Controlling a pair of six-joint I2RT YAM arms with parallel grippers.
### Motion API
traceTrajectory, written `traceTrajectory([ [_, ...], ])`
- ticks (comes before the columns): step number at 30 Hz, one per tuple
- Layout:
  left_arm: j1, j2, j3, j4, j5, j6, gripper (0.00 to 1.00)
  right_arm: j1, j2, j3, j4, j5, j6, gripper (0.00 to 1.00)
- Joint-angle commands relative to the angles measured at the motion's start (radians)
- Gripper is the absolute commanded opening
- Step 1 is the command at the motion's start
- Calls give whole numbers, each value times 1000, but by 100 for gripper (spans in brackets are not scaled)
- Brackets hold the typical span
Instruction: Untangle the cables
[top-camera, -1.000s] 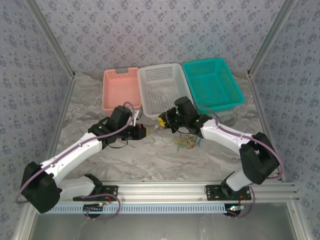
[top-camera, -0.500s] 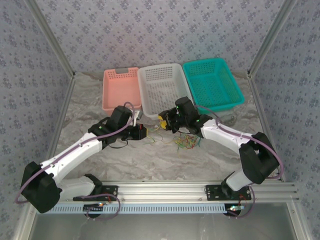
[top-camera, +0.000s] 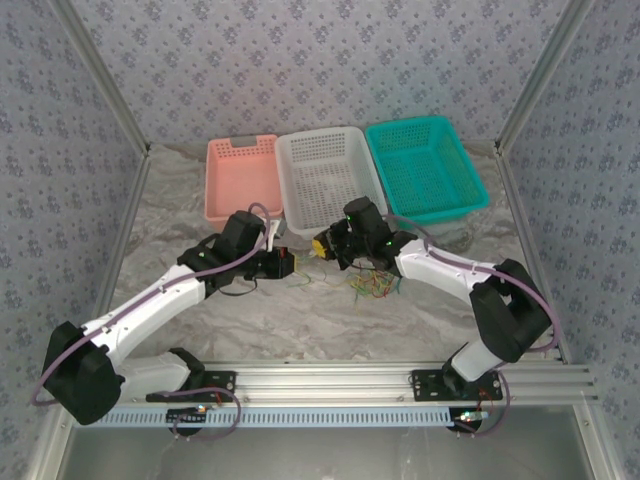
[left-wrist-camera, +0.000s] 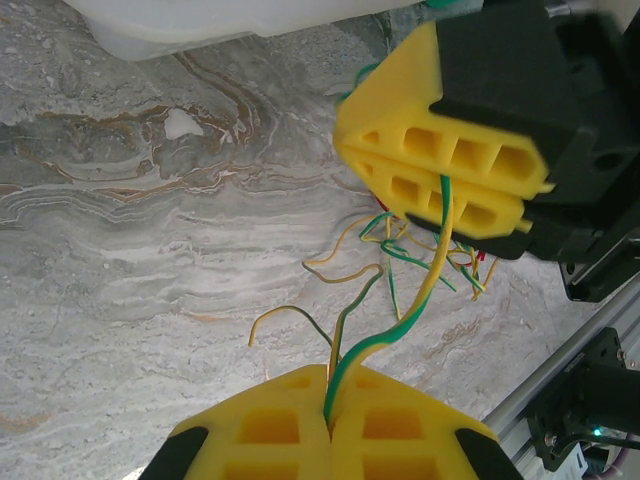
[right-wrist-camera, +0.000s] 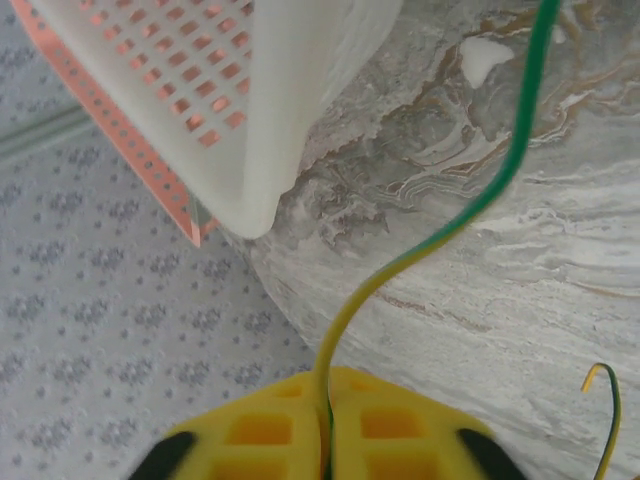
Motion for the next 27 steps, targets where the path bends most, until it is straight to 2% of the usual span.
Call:
traceTrajectory([
  [1,-9,-9,32,20,24,3,0,-2,-14,22,-22,22,-12,0],
  [3,-8,-15,29,11,17,2,0,-7,-36,46,-75,46,-74,0],
  [4,-8,-16,30,1,11,2,6,-10,-48,61,-106,60,-112,0],
  [6,-8,-18,33,-21,7,4,36,-17,-75,108,-190,93,-201,0],
  [7,-8,-21,36,-32,1,3,44,-22,-84,120,-207,104,-230,0],
  [9,-8,-30,39,-63,-28,3,54,-40,-103,130,-207,109,-261,0],
  [12,-8,-63,32,-88,-72,-2,61,-67,-118,143,-195,109,-288,0],
  [15,0,-86,32,-106,-106,-31,67,-92,-130,168,-194,100,-314,0],
  [20,11,-101,54,-90,-88,-75,66,-122,-152,250,-265,91,-408,0],
  [23,16,-98,75,-35,-26,-109,64,-142,-171,289,-305,81,-463,0],
  [27,16,-44,76,125,64,-242,58,-176,-197,275,-275,40,-436,0],
])
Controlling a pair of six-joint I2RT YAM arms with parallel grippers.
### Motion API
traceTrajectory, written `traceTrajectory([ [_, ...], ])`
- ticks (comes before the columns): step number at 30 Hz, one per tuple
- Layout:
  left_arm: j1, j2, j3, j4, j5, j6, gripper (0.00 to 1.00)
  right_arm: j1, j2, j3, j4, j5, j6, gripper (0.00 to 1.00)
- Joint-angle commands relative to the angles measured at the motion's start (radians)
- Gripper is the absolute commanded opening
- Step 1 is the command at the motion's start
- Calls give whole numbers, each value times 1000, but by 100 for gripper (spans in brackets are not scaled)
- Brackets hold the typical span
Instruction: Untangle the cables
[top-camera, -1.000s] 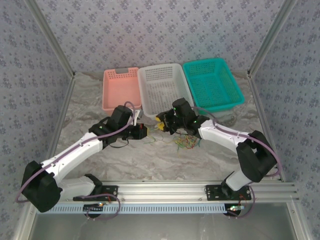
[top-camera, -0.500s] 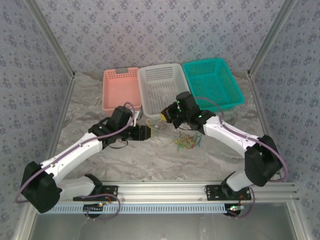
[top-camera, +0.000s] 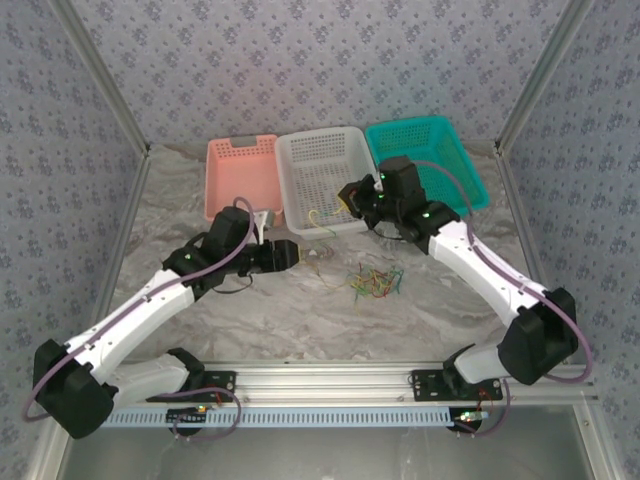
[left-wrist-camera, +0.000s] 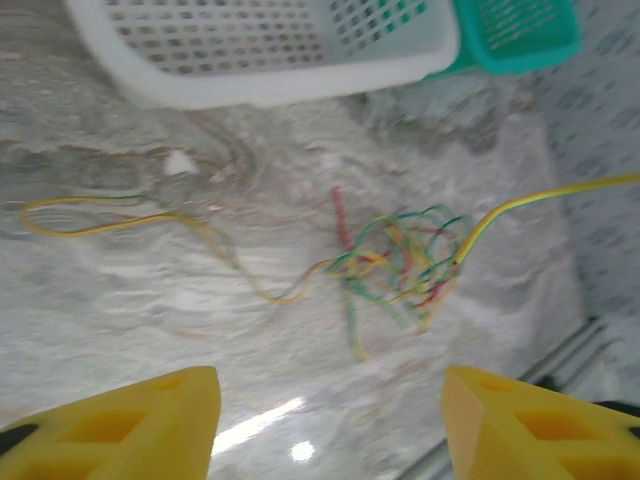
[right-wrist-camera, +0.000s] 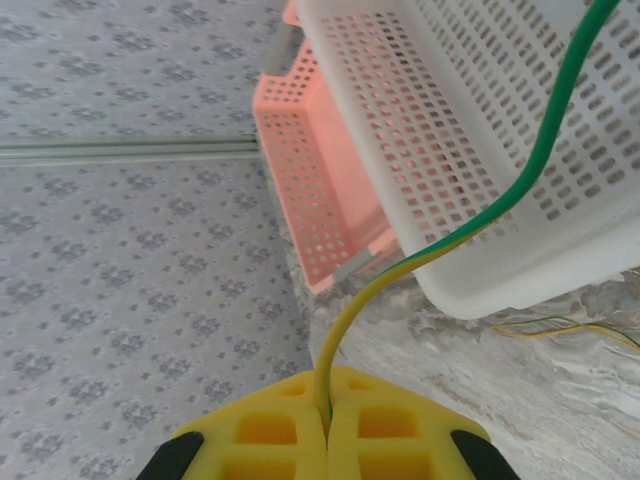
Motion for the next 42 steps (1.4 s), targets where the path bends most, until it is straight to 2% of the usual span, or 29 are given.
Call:
traceTrajectory([
  [1,4,50,31,190,102,-138,57,-24,-33,24,-27,-36,-20,0],
  [4,3,105,55,315,137,-175,56,-40,-33,24,-32,-81,18,0],
  [8,1,184,103,372,208,-185,52,-51,-44,14,-28,-105,63,0],
  [12,-9,233,94,432,207,-300,50,-63,-69,-56,41,-102,135,0],
  [15,-11,244,49,547,155,-489,51,-73,-89,-113,124,-86,203,0],
  [18,-21,223,-7,652,29,-701,51,-81,-111,-170,209,-51,267,0],
  [20,-41,197,-42,674,-91,-829,55,-82,-120,-198,254,-27,299,0],
  [22,-54,199,-56,724,-156,-949,59,-80,-124,-210,273,-12,321,0],
  [24,-68,202,-46,705,-206,-1040,60,-76,-124,-208,273,1,323,0],
  [31,-127,202,-18,603,-304,-1246,54,-69,-139,-247,327,74,363,0],
  [36,-148,217,3,574,-320,-1282,47,-63,-130,-247,338,76,375,0],
  [42,-157,260,5,622,-350,-1319,32,-51,-130,-256,345,78,385,0],
])
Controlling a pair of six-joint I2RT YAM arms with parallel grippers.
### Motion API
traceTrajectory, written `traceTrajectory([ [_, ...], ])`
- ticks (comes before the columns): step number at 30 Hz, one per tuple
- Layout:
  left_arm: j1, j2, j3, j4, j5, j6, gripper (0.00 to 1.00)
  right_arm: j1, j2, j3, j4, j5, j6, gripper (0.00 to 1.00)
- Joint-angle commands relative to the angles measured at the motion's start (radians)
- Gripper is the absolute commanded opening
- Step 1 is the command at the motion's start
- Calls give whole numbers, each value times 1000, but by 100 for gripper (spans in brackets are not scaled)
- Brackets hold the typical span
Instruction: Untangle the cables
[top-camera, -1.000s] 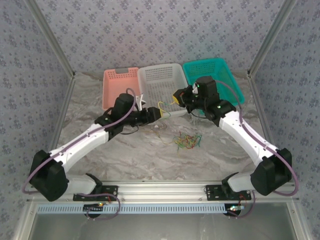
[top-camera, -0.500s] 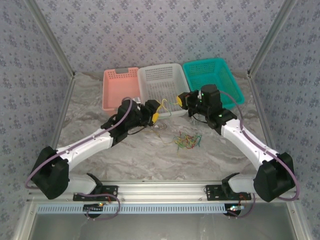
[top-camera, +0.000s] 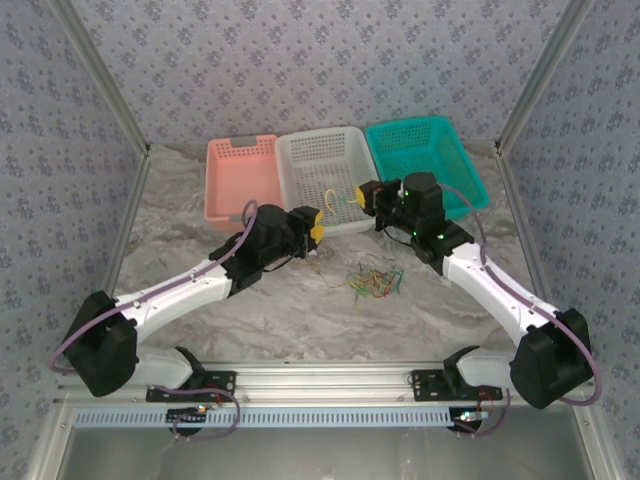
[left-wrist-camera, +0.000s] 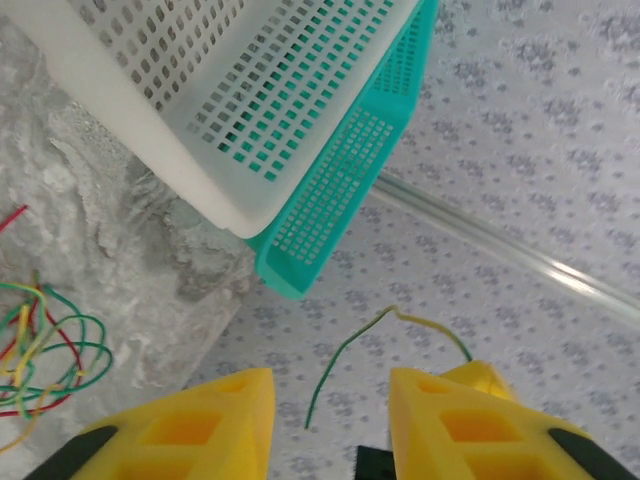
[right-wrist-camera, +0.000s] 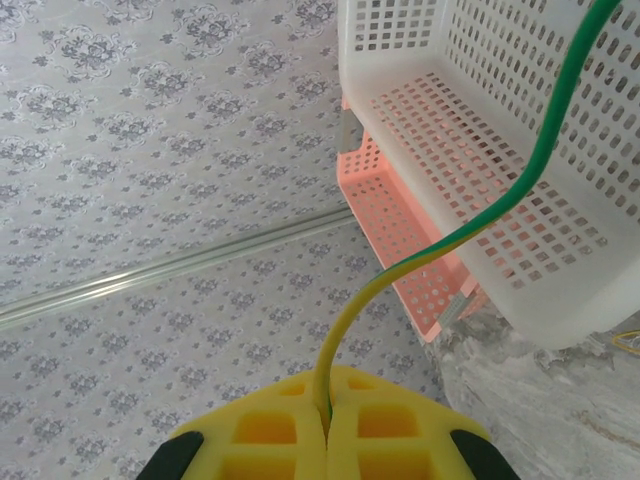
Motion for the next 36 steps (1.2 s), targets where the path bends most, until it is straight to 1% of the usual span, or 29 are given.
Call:
traceTrajectory([
  [1,-6,23,27,42,-56,-54,29,10,-8,-10,20,18,19,0],
  [3,-7,35,19,93,-76,-63,16,10,-15,-17,13,17,16,0],
  [5,-5,36,13,123,-93,-66,0,8,-28,-34,5,21,8,0],
  [7,1,19,3,120,-102,-64,0,0,-45,-43,-23,21,-16,0],
  [10,43,-37,-15,65,-103,-44,0,-23,-79,-36,-106,4,-109,0],
  [12,98,-85,-18,-7,-79,-19,0,-40,-101,-11,-220,-19,-212,0],
  [14,173,-132,-6,-94,-43,26,0,-49,-117,42,-383,-28,-384,0],
  [16,242,-158,15,-160,1,65,0,-48,-134,61,-506,-21,-496,0],
  [18,299,-155,41,-207,63,92,0,-47,-165,47,-555,-10,-544,0],
  [20,328,-155,58,-243,86,105,0,-45,-193,24,-582,3,-556,0],
  [25,360,-173,75,-319,73,116,0,-43,-247,-22,-611,71,-533,0],
  [28,358,-182,91,-382,69,127,0,-43,-261,-23,-603,130,-535,0],
  [30,353,-187,94,-402,71,130,0,-43,-248,-10,-570,137,-551,0],
  [33,338,-191,100,-424,92,135,0,-37,-185,59,-557,123,-612,0],
  [35,330,-203,110,-462,107,156,0,-26,-136,111,-554,125,-690,0],
  [36,328,-209,118,-489,116,171,3,-26,-118,135,-553,120,-724,0],
])
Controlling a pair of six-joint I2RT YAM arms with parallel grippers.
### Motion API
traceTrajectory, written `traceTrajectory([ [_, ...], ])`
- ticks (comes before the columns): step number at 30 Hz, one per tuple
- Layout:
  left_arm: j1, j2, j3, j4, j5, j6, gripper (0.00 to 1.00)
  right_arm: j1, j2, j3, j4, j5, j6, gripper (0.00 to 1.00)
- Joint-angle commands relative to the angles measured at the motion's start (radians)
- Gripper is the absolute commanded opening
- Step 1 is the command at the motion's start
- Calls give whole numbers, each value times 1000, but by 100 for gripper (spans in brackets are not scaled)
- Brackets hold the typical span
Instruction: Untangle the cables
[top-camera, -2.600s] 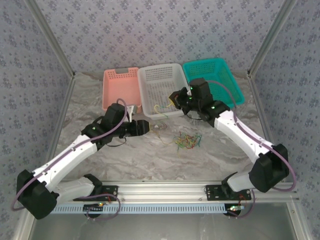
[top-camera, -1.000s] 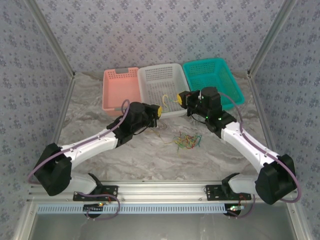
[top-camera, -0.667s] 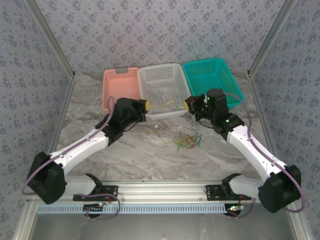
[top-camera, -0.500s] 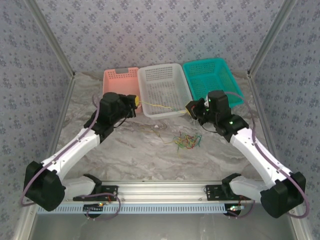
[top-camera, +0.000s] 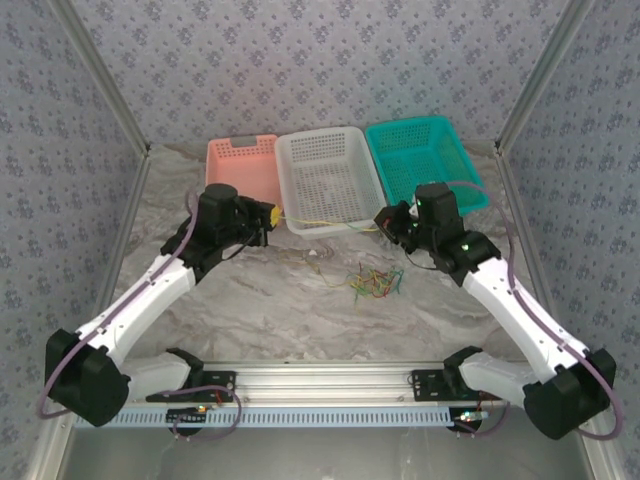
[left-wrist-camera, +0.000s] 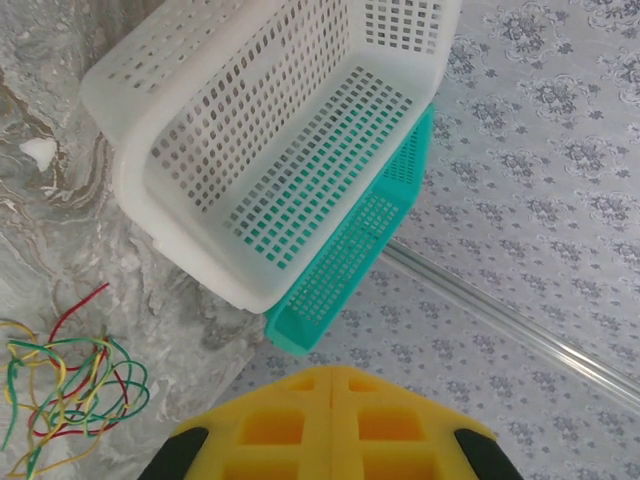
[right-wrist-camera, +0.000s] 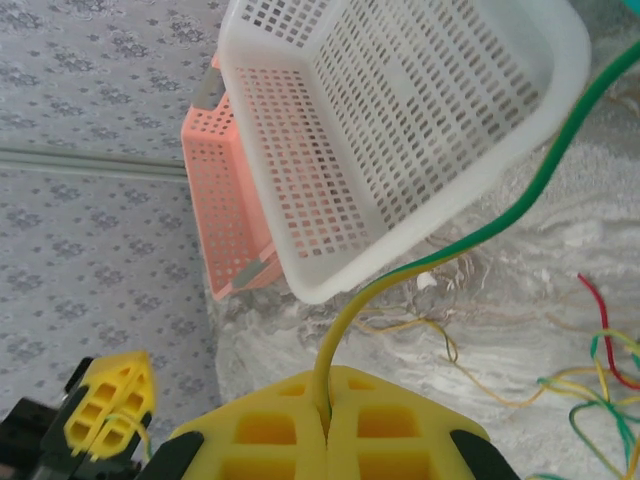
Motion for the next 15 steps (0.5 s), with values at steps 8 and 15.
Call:
traceTrajectory([
  [8,80,-65,184,-374,-35,375,54,-60,182,334,-155,-65,-428,0],
  [15,1,213,595,-417,152,919,51,-69,351,580,-368,-236,-624,0],
])
